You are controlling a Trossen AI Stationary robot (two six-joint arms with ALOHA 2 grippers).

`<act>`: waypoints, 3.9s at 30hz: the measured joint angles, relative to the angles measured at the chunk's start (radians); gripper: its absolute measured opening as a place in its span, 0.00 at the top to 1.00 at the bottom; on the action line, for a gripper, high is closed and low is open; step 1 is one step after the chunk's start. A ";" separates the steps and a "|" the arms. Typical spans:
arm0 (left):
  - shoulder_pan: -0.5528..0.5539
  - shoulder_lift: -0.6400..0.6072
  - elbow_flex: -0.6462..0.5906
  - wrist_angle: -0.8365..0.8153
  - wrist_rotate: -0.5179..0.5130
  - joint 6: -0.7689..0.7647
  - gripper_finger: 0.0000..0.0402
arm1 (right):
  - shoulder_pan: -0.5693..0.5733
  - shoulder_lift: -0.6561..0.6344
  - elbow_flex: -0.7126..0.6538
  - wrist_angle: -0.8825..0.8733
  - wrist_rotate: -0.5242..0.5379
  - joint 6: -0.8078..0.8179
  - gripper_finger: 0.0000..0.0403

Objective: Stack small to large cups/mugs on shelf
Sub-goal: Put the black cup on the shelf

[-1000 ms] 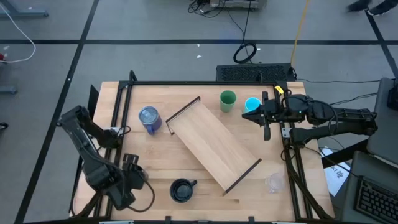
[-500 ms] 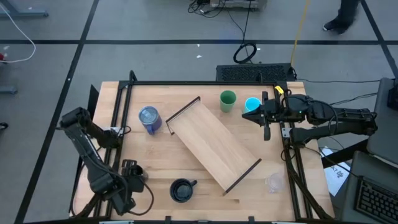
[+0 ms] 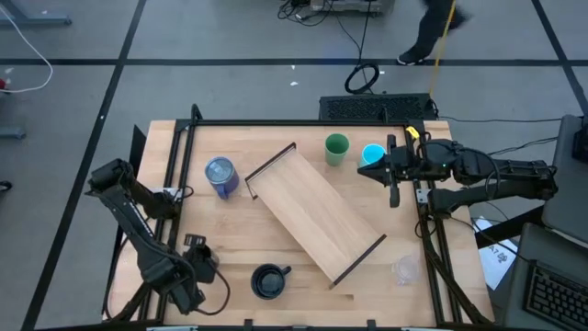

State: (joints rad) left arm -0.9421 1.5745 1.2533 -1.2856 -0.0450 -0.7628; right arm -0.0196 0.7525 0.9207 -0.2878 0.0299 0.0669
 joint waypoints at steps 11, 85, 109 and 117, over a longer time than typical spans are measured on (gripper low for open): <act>0.053 -0.081 0.105 -0.073 -0.061 0.179 0.99 | 0.000 0.001 0.000 0.032 0.000 0.026 1.00; 0.395 -0.186 0.552 0.164 -0.473 0.612 1.00 | 0.043 0.123 -0.209 0.491 0.285 0.000 0.93; 0.420 -0.187 0.552 0.159 -0.454 1.691 1.00 | 0.185 0.152 -0.208 0.581 0.284 0.026 0.38; 0.470 -0.186 0.552 0.161 -0.449 1.231 1.00 | 0.189 0.194 -0.208 0.619 0.284 0.100 0.38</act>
State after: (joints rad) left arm -0.4718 1.3889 1.8053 -1.1248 -0.4937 0.4681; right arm 0.1697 0.9468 0.7132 0.3311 0.3141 0.1673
